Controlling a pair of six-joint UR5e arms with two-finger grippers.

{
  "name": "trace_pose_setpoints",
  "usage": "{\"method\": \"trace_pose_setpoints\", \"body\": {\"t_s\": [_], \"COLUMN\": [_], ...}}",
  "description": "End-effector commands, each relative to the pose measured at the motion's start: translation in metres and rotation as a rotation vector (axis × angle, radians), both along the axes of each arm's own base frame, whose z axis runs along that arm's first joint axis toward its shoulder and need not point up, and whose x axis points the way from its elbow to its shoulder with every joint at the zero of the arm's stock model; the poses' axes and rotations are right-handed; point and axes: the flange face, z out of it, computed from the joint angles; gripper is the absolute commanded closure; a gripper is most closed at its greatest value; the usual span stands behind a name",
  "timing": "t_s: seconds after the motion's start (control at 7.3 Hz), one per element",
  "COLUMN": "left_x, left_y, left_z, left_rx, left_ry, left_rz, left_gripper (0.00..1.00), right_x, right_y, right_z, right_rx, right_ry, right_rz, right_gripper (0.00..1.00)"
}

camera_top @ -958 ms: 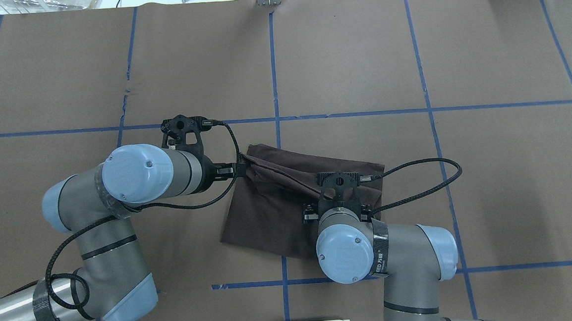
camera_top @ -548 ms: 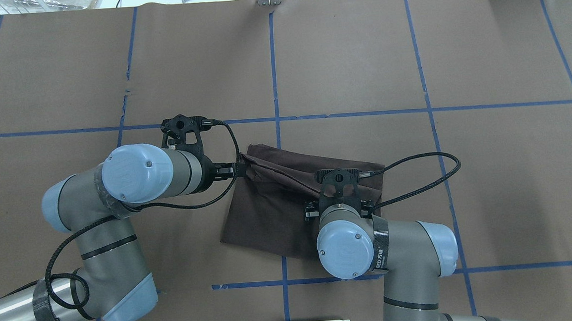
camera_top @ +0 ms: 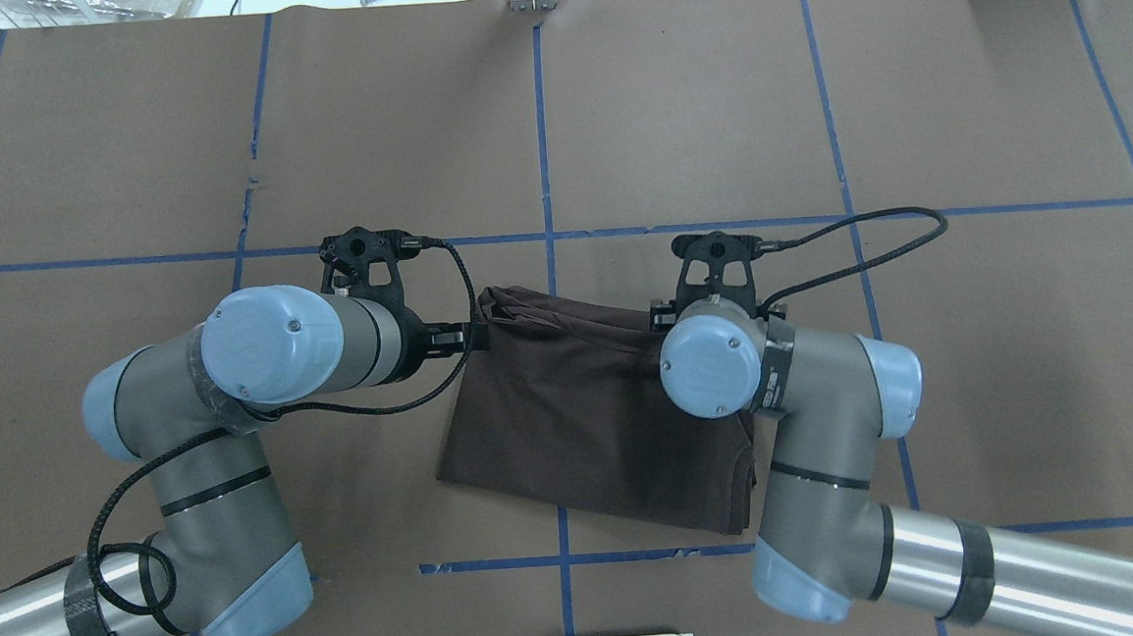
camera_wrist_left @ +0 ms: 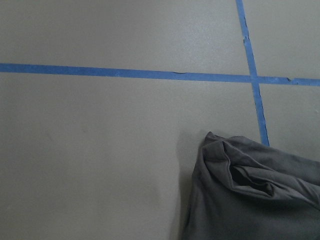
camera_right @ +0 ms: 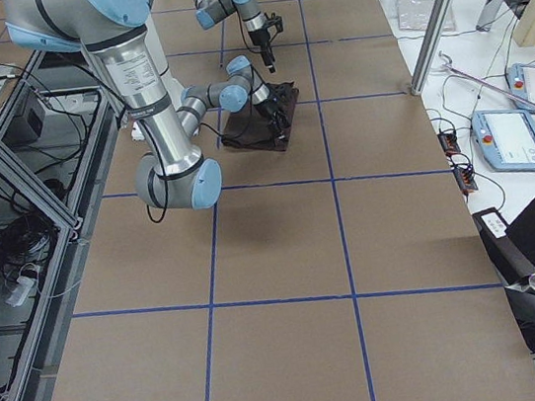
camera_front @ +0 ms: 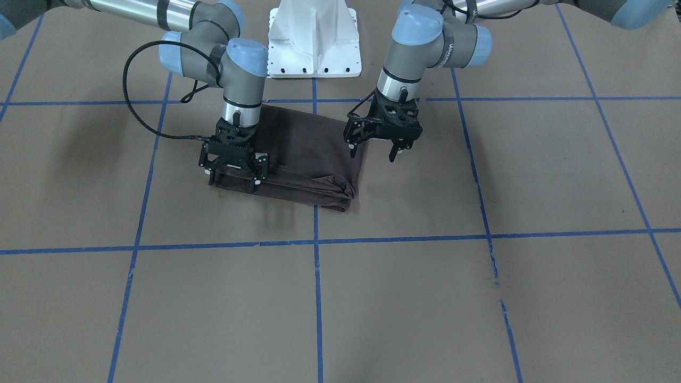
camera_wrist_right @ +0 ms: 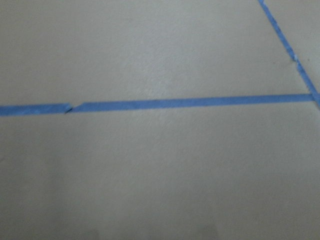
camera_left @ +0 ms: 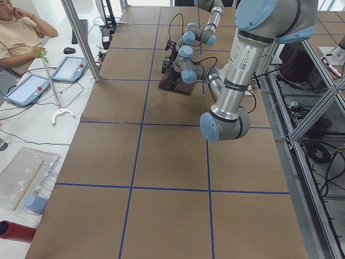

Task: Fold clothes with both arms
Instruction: 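Open the right gripper and raise it away from the shirt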

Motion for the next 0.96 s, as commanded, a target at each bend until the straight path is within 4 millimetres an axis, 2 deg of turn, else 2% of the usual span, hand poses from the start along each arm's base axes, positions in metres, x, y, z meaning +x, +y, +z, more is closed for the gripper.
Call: {"method": "trace_pose_setpoints", "body": {"t_s": [0.0, 0.14, 0.27, 0.41, 0.55, 0.82], "left_x": [0.001, 0.009, 0.021, 0.038, 0.046, 0.049], "left_y": [0.003, 0.003, 0.0, -0.008, -0.012, -0.012], "left_z": [-0.003, -0.003, 0.005, 0.003, -0.002, -0.002], "left_rx": [-0.005, -0.017, -0.026, -0.031, -0.032, -0.032], "left_ry": [0.006, 0.001, -0.02, -0.033, -0.034, -0.034], "left_rz": [0.0, 0.002, 0.005, 0.001, 0.001, 0.001], "left_gripper": [0.0, 0.0, 0.0, 0.0, 0.0, 0.0], "right_x": [0.059, 0.063, 0.061, 0.061, 0.064, 0.065], "right_y": [-0.079, -0.085, -0.082, -0.079, -0.078, -0.076], "right_z": [0.023, 0.003, -0.012, -0.019, -0.019, -0.017], "right_rx": [-0.11, -0.104, -0.07, -0.063, -0.065, -0.065], "right_ry": [-0.005, -0.136, -0.233, -0.248, -0.251, -0.25], "right_rz": [0.046, -0.012, -0.047, -0.058, -0.06, -0.06], "right_gripper": [0.0, 0.0, 0.0, 0.0, 0.0, 0.0]}}
